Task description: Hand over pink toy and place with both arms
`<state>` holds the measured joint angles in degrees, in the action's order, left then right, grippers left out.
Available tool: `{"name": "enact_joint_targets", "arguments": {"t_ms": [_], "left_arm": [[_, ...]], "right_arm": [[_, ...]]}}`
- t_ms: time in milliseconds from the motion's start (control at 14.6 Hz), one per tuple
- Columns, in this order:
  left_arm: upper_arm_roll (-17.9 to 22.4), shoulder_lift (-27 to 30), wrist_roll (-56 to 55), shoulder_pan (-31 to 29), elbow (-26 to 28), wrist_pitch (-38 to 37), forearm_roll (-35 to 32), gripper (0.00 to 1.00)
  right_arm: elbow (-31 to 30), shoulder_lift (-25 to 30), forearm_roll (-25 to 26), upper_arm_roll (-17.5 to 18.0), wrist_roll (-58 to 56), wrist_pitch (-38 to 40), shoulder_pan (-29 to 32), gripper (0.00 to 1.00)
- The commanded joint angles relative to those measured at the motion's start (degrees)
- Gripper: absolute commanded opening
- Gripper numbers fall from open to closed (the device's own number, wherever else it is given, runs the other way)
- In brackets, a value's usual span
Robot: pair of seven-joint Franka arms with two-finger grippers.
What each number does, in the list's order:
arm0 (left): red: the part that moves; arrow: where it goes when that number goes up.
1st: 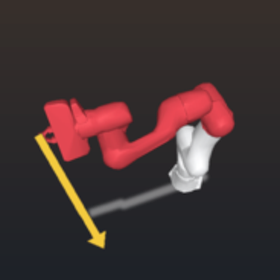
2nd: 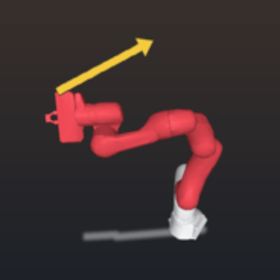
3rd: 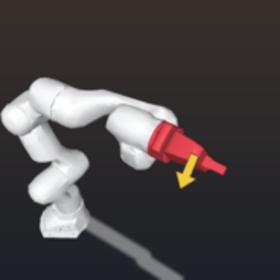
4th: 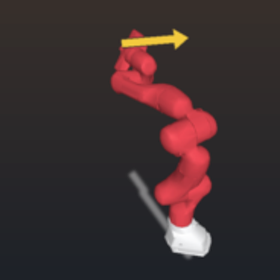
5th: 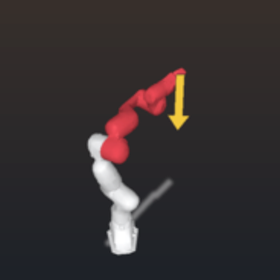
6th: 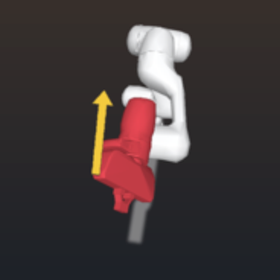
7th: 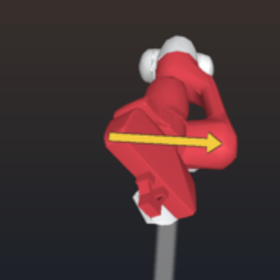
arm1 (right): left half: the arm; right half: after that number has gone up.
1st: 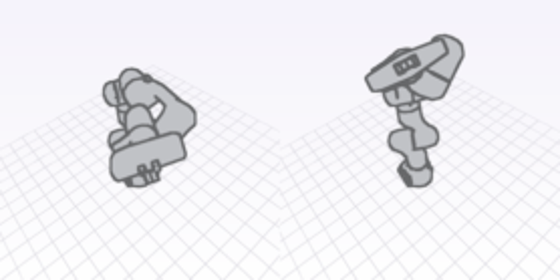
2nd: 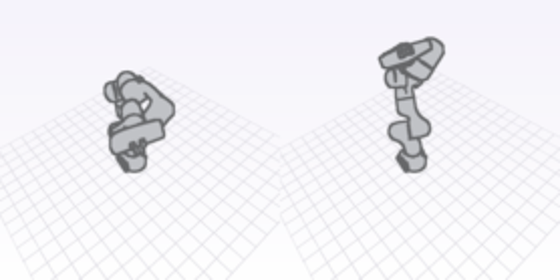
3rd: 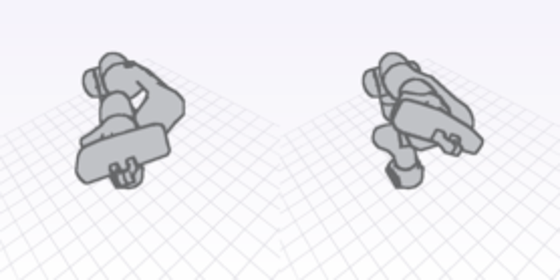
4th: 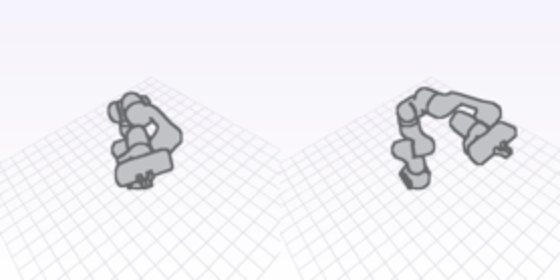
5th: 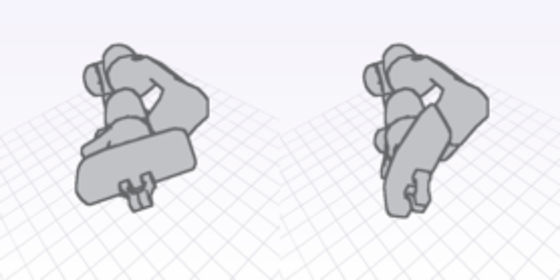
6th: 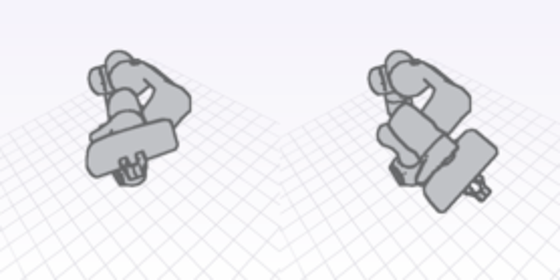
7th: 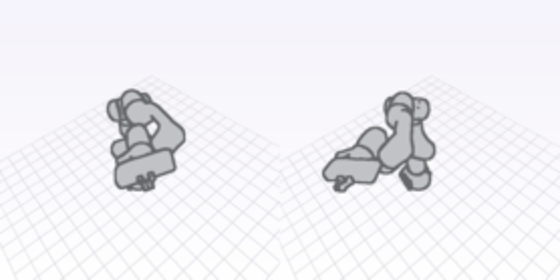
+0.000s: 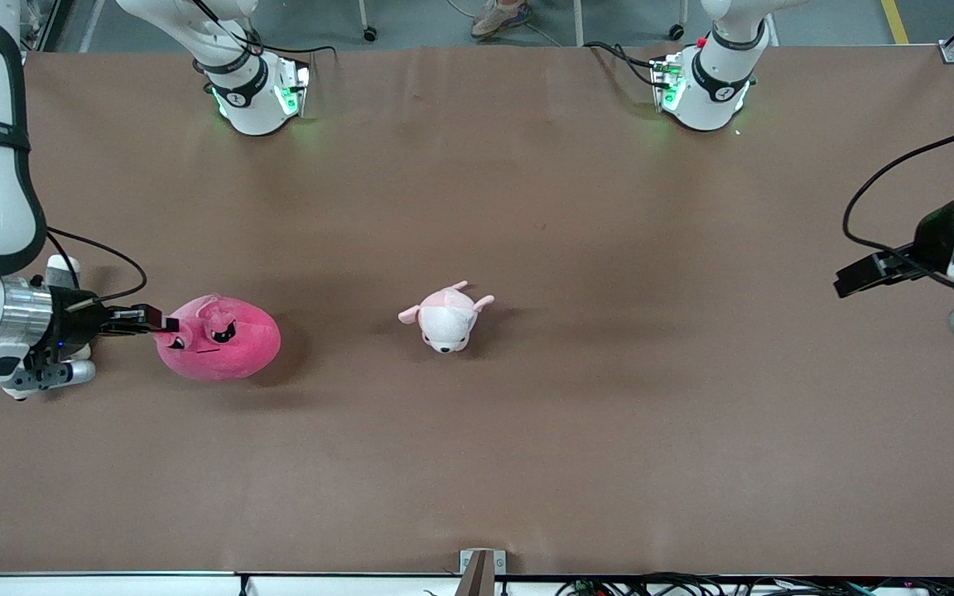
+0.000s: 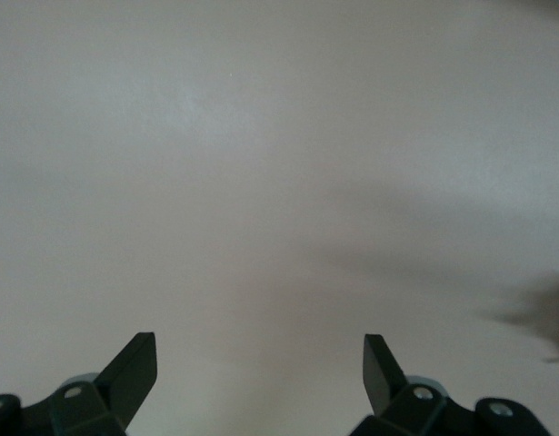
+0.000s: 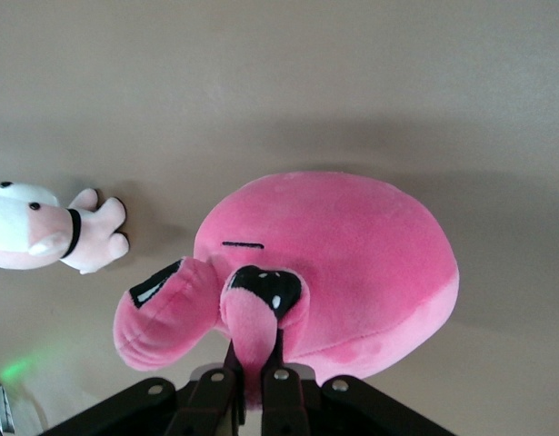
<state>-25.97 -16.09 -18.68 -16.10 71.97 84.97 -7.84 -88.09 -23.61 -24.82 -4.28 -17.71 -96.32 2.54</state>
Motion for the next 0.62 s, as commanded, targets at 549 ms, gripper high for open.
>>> {"name": "enact_joint_targets", "arguments": {"t_ms": [549], "left_arm": [[23.94,16.87,11.38,18.02,16.42,1.86,6.88,1.00]], "right_arm": [[0.11,-4.34,-4.10,1.11,-3.91,1.14,2.11,0.00]]}}
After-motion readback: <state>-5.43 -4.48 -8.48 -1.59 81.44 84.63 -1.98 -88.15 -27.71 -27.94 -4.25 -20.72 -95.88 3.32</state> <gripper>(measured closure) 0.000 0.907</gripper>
